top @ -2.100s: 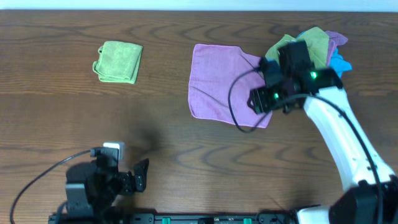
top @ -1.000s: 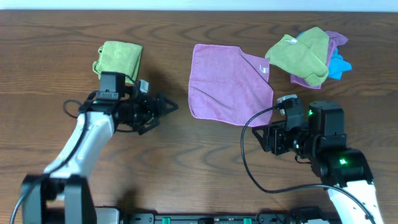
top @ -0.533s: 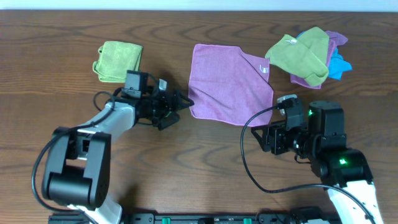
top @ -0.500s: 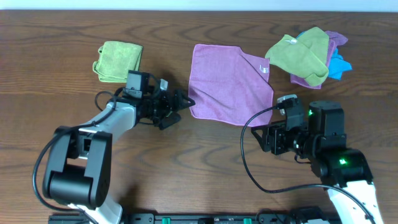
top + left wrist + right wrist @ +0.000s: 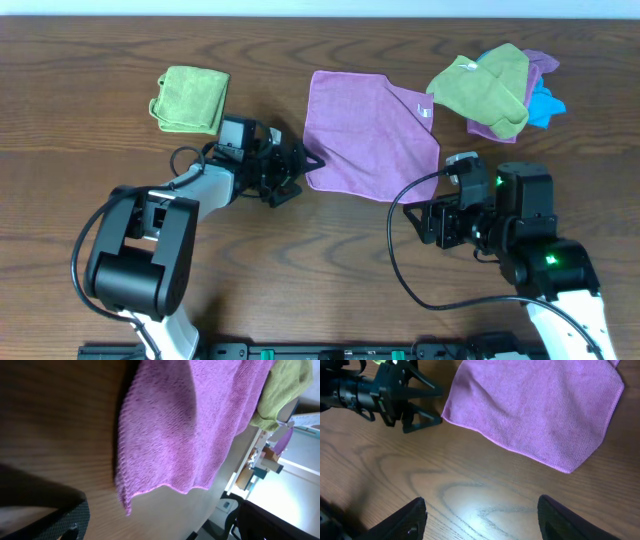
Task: Fold the cloth
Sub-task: 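Grasp the pink cloth's near-left corner with the left gripper and near-right with right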
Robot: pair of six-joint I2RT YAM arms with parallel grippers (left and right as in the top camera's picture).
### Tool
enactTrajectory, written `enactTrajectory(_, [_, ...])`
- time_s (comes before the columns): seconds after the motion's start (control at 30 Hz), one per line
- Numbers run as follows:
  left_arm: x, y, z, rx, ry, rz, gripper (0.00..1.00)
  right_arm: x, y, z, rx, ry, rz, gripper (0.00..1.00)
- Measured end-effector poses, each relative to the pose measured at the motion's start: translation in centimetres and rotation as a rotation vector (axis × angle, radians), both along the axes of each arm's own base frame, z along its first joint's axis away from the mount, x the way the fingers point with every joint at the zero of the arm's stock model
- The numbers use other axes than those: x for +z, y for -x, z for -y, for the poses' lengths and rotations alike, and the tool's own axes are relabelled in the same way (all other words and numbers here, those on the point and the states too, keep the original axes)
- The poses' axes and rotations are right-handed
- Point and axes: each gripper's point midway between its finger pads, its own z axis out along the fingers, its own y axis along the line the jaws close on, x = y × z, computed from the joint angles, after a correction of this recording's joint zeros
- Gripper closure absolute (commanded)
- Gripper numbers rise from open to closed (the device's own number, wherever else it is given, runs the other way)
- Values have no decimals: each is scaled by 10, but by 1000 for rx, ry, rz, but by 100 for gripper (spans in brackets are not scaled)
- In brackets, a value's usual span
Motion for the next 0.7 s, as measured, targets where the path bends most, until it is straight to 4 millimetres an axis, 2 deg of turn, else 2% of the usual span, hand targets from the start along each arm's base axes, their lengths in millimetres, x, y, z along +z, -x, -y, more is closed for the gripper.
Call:
enactTrajectory(0.4, [-2,-3,22,13,-66,40,5,0,0,-1,4,-5,0,28])
enactTrajectory(0.7, [-4,-11,23,42,-114,75,2,1,1,-2,7,-12,-2,27])
